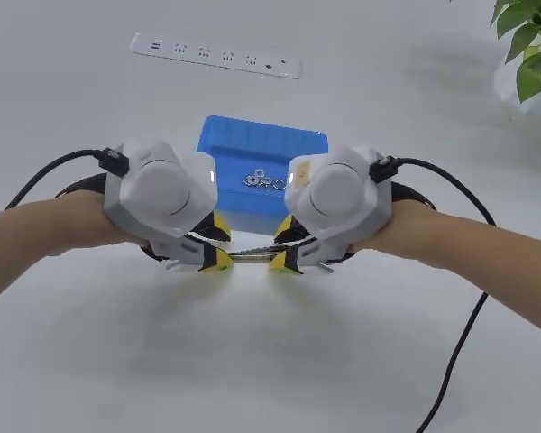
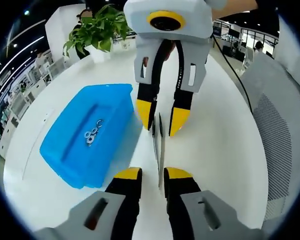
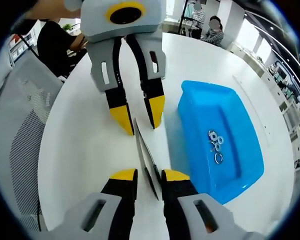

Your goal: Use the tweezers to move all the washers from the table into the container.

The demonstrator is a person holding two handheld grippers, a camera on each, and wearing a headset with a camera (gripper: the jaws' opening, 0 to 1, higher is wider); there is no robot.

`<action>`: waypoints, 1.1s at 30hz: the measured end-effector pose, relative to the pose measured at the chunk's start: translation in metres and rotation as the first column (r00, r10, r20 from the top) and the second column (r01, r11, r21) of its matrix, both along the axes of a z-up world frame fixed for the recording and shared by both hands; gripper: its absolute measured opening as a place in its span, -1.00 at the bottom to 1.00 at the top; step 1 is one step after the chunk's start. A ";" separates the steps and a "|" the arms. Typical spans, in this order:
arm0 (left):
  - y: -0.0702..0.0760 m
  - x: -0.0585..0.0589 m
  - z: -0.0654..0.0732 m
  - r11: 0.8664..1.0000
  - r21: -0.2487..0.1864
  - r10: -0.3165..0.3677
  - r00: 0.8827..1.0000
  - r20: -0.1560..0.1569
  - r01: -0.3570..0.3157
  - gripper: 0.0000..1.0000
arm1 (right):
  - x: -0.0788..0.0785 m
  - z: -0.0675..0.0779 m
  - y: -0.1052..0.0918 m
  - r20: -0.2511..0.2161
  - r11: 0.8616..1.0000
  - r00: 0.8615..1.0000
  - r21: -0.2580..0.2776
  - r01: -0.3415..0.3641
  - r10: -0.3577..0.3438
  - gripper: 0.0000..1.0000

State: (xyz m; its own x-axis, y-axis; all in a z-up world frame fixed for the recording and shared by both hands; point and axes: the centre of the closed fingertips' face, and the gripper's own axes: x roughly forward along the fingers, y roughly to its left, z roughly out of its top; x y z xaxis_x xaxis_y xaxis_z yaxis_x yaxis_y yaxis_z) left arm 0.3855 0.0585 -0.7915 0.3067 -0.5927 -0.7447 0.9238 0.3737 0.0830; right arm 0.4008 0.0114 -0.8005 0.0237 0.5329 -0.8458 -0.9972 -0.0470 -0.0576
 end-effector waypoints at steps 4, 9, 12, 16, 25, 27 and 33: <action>0.017 0.003 0.018 0.982 -0.108 0.164 0.985 0.049 -0.158 -0.44 | -0.014 0.025 -0.005 -0.049 0.980 0.996 0.186 0.076 -0.068 -0.43; 0.029 -0.019 0.066 0.914 -0.321 0.277 0.960 0.048 -0.247 -0.05 | -0.021 0.067 -0.031 -0.042 0.919 0.980 0.344 0.195 -0.192 -0.09; 0.033 -0.031 0.085 0.885 -0.390 0.296 0.954 0.054 -0.253 0.32 | -0.020 0.086 -0.043 -0.007 0.896 0.971 0.385 0.222 -0.237 0.09; 0.045 -0.046 0.102 0.875 -0.402 0.327 0.941 0.083 -0.269 0.75 | -0.027 0.107 -0.056 0.016 0.873 0.962 0.425 0.240 -0.272 0.29; 0.055 -0.051 0.136 0.845 -0.441 0.405 0.901 0.157 -0.303 0.99 | -0.036 0.129 -0.060 0.042 0.846 0.951 0.469 0.253 -0.308 0.97; 0.054 -0.052 0.142 0.849 -0.439 0.403 0.899 0.174 -0.296 0.99 | -0.035 0.130 -0.063 0.063 0.848 0.946 0.465 0.253 -0.317 0.98; 0.051 -0.056 0.162 0.852 -0.446 0.399 0.891 0.217 -0.273 0.99 | -0.037 0.139 -0.066 0.085 0.845 0.941 0.472 0.253 -0.329 1.00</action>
State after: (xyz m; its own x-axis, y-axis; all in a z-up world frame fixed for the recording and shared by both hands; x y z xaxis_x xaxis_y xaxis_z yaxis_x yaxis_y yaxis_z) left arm 0.3292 0.1095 -0.6299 0.7052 -0.6350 -0.3155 0.6912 0.7149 0.1060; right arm 0.3641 -0.0543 -0.6616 0.3489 0.7995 -0.4889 -0.9368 0.3126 -0.1573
